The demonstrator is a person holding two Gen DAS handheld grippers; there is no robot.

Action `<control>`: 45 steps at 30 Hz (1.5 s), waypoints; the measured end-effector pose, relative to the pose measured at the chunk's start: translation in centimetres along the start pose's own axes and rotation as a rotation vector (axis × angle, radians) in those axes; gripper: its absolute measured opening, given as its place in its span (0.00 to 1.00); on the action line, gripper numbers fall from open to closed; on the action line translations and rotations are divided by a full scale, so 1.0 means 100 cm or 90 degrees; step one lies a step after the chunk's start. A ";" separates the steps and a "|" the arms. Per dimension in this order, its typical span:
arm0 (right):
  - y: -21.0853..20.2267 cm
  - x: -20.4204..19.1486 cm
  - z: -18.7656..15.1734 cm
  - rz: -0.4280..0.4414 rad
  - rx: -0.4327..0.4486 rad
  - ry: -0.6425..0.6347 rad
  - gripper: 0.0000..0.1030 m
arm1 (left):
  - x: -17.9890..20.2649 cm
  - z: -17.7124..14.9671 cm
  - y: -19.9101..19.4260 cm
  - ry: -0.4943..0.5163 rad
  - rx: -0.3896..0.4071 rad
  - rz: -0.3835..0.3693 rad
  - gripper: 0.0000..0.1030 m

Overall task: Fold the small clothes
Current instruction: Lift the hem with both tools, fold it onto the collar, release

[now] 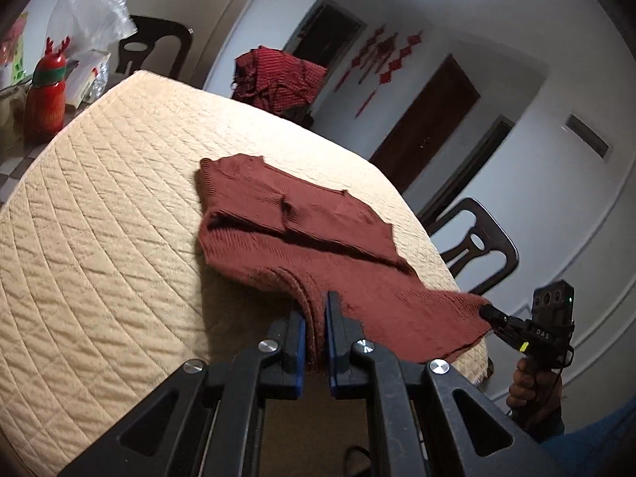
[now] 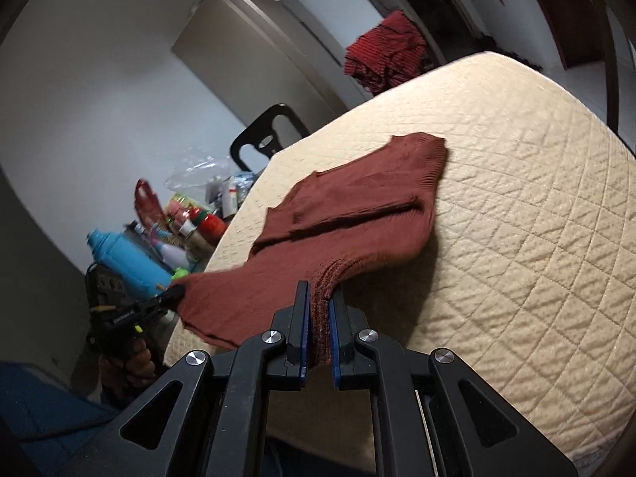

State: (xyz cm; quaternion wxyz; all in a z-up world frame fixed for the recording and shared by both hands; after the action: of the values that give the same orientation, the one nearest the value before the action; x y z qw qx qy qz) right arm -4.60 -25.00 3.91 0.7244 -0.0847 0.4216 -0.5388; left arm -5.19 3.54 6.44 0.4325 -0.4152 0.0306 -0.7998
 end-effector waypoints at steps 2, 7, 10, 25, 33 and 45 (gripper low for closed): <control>0.006 0.003 0.009 0.009 0.009 0.006 0.08 | -0.008 0.009 0.004 -0.010 0.008 -0.004 0.09; 0.011 -0.002 0.043 0.025 0.045 -0.016 0.08 | -0.009 0.039 0.012 0.024 0.043 -0.002 0.09; 0.021 -0.005 0.069 0.034 0.064 -0.023 0.08 | -0.012 0.061 0.020 0.035 0.064 -0.006 0.09; 0.149 0.040 0.148 -0.010 -0.014 0.058 0.08 | -0.089 0.121 0.133 -0.045 0.000 0.062 0.09; 0.176 0.059 0.147 -0.031 -0.054 0.097 0.08 | -0.108 0.125 0.152 -0.070 -0.014 0.073 0.09; 0.207 0.071 0.168 -0.048 -0.081 0.144 0.10 | -0.134 0.138 0.175 -0.134 -0.024 0.083 0.11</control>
State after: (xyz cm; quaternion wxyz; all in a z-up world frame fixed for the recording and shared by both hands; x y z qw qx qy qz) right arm 22.39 -28.24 -1.13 0.6449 -0.0853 0.5305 -0.5435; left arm 19.75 6.54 -0.25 0.4765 -0.5019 0.0268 -0.7214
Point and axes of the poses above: each gripper's, at about its wrist camera, not at the fingertips, and y roughly the way its jaws point, x to its right, z to its top, the point moved 1 cm from there along y, roughly the way its jaws point, and after that the axes turned 13 degrees about -z, right-handed, at the moved point
